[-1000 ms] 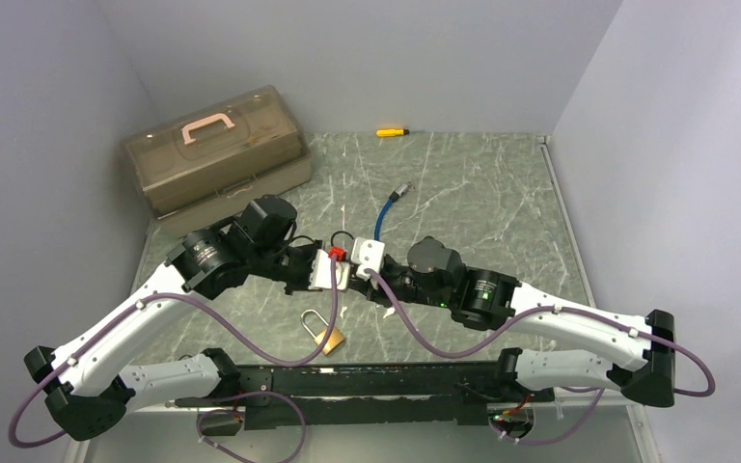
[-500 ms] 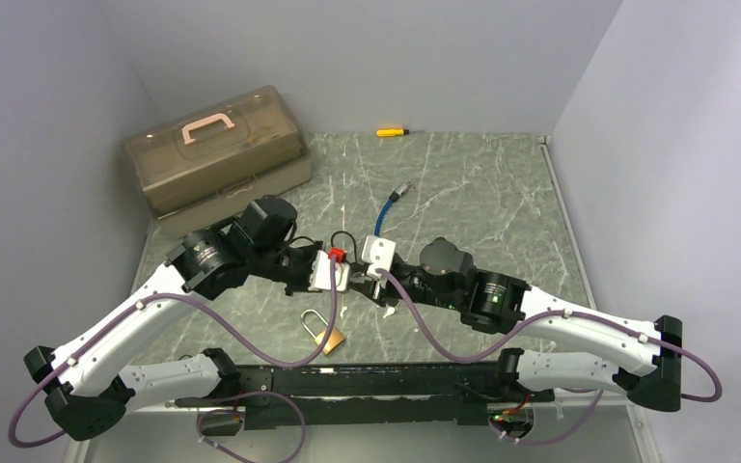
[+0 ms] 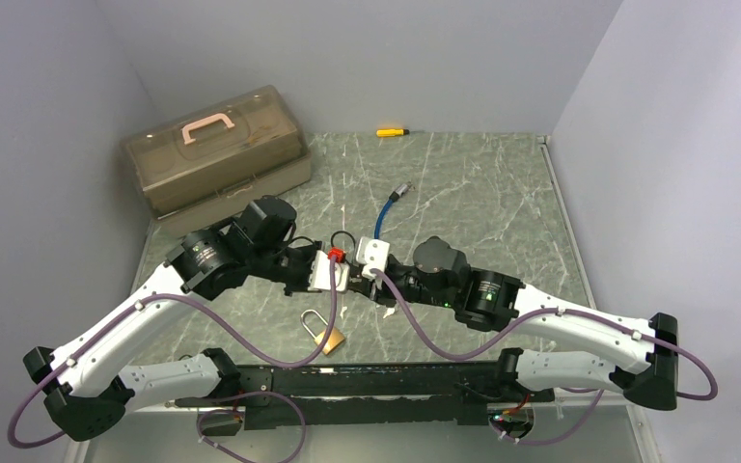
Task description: Unlock with the key
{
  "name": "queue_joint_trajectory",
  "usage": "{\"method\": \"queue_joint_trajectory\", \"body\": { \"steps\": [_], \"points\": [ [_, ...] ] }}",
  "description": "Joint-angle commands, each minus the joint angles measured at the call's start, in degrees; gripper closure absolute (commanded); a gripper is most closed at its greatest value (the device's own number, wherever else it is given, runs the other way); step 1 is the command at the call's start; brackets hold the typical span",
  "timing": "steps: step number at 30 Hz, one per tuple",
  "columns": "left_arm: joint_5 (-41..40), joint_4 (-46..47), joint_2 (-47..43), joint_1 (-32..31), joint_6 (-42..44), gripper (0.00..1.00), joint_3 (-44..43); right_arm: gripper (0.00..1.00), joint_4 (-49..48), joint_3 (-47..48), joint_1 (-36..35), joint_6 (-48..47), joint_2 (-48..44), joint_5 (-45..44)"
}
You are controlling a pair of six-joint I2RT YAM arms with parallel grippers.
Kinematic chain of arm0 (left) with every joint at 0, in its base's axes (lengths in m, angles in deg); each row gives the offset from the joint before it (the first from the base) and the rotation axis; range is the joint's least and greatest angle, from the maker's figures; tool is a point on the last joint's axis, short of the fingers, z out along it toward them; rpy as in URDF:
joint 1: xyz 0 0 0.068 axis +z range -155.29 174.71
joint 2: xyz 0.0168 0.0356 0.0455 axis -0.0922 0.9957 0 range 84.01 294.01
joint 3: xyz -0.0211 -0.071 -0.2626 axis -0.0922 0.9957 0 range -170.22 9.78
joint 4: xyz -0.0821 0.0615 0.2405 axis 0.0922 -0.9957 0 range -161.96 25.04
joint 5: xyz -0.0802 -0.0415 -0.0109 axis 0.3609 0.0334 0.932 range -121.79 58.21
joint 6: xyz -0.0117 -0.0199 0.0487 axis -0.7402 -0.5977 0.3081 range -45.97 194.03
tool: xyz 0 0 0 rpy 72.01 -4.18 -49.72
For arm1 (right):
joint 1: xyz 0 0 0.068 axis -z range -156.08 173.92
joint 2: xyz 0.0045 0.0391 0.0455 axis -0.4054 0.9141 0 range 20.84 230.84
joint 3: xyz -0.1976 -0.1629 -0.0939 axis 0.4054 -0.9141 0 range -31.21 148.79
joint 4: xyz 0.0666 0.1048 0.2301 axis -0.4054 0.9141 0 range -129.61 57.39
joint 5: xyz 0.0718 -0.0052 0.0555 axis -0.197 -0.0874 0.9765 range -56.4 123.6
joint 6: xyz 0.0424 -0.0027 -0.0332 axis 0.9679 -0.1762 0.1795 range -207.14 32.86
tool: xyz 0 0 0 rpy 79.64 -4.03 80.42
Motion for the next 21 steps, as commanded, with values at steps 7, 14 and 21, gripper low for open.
{"method": "queue_joint_trajectory", "body": {
  "steps": [7,14,21],
  "points": [
    [2.57,0.55,-0.97,-0.42,0.13,1.0,-1.61,1.0,5.15,3.15,1.35,1.86,-0.21,-1.72],
    [2.45,0.23,-0.68,-0.39,0.04,1.0,-1.94,0.68,0.39,0.32,1.29,0.44,-3.37,-2.1],
    [2.24,0.39,-0.59,-0.55,0.11,1.0,-1.83,0.58,0.85,2.31,1.29,-0.45,-4.99,0.55]
  ]
}}
